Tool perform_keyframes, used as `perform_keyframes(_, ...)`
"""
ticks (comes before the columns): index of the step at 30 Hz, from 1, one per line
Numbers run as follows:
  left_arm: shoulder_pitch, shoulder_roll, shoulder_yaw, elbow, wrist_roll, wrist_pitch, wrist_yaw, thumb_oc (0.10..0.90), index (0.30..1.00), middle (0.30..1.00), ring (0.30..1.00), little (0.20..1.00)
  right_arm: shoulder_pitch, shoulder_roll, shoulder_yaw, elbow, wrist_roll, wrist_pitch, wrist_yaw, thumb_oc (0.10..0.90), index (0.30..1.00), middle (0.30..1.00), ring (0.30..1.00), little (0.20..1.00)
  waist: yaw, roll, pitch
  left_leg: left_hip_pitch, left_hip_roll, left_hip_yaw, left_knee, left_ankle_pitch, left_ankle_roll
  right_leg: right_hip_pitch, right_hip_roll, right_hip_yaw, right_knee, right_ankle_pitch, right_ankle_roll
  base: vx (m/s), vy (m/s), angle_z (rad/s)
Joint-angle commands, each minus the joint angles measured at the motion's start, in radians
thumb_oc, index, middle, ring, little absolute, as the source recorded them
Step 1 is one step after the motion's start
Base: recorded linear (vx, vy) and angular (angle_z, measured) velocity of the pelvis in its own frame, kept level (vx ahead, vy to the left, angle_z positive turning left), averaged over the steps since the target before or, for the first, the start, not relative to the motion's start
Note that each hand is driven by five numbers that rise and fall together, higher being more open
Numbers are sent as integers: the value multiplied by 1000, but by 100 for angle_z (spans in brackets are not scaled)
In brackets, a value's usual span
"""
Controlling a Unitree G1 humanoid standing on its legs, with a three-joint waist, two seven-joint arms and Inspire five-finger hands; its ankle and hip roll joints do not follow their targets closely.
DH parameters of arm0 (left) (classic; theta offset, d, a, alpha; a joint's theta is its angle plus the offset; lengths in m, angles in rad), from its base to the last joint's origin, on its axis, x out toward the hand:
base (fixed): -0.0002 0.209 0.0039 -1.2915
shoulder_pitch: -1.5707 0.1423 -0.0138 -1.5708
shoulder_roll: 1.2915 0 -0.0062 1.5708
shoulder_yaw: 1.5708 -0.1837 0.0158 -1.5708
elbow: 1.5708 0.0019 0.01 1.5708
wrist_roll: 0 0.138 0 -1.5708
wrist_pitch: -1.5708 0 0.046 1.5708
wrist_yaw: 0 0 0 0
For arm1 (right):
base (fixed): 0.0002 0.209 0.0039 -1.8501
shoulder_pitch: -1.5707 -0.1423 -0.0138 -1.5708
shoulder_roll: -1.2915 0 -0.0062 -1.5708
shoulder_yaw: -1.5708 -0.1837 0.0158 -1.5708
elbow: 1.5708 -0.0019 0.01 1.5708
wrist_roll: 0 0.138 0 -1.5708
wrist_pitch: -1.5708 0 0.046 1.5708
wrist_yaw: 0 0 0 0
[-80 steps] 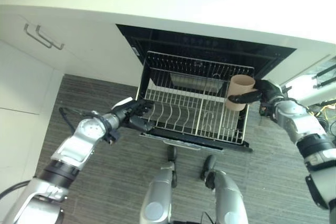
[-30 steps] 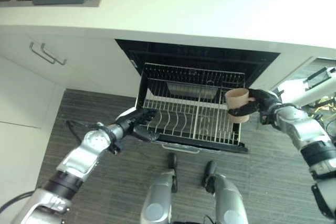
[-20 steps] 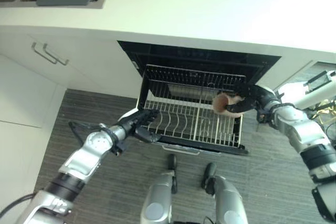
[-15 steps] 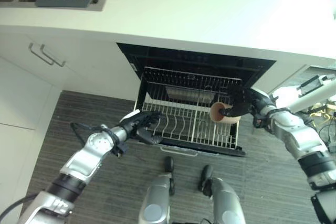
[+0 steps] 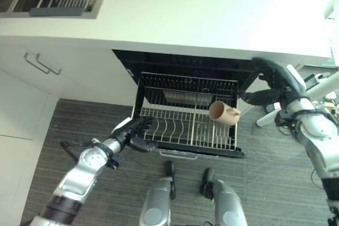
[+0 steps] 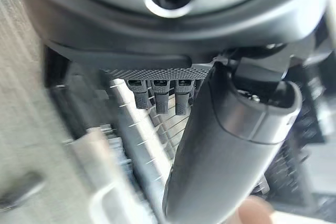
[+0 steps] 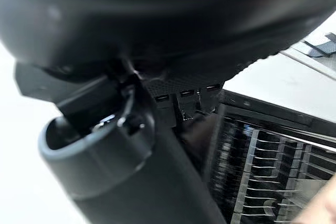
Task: Place the dishes in the dishwasher.
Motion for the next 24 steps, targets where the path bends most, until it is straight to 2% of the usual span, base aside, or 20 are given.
perform_keyframes(1,7,-1,49,-119,-76,-287,51,800,900,900,900,900,-48,-13,-10,-15,6,-186,-29,800,900,900,900,900,-15,-33,-147,27,43,36,76,-160,-22,110,-21,39,-90,-33,117,41,-25,-10)
perform_keyframes(4,52,-83,109,-162,-175,-346,57,800,900,900,900,900,46,76,-51,-72,20,-267,-17,800,900,900,900,900,-29,-38,-173,39,49,47,76,-164,-24,114,-16,53,-90,-37,115,63,-20,-10)
perform_keyframes(6,68,-118,128,-170,-203,-355,59,800,900,900,900,900,80,113,-60,-95,27,-294,-8,800,900,900,900,900,-39,-39,-185,44,51,52,76,-165,-26,116,-11,64,-90,-40,113,53,-7,-17)
perform_keyframes(8,73,-130,137,-183,-201,-378,93,800,900,900,900,900,104,128,-66,-120,43,-309,5,800,900,900,900,900,-50,-39,-194,49,55,57,76,-165,-28,119,-7,74,-90,-43,113,33,3,-16)
perform_keyframes(9,79,-140,154,-188,-213,-422,118,800,900,900,900,900,123,142,-72,-126,53,-329,14,800,900,900,900,900,-55,-38,-202,54,58,62,76,-166,-29,121,-6,79,-90,-46,112,39,2,-18)
perform_keyframes(11,85,-150,174,-198,-224,-453,131,800,900,900,900,900,140,154,-80,-134,69,-345,24,800,900,900,900,900,-58,-38,-208,58,60,65,76,-167,-31,123,-5,82,-90,-48,112,29,-10,-10)
perform_keyframes(12,84,-159,186,-207,-207,-493,150,800,900,900,900,900,150,165,-84,-141,76,-362,25,800,900,900,900,900,-61,-40,-211,59,61,65,76,-168,-32,124,-4,86,-90,-50,112,22,-20,-6)
perform_keyframes(15,85,-168,203,-226,-176,-534,172,800,900,900,900,900,173,179,-87,-151,74,-376,42,800,900,900,900,900,-65,-42,-220,63,62,66,76,-171,-35,127,-4,91,-90,-54,112,22,-17,-12)
perform_keyframes(24,91,-170,203,-238,-147,-544,181,800,900,900,900,900,187,175,-80,-166,79,-383,54,800,900,900,900,900,-68,-44,-236,66,71,66,76,-170,-43,132,-2,96,-90,-64,112,4,-4,-1)
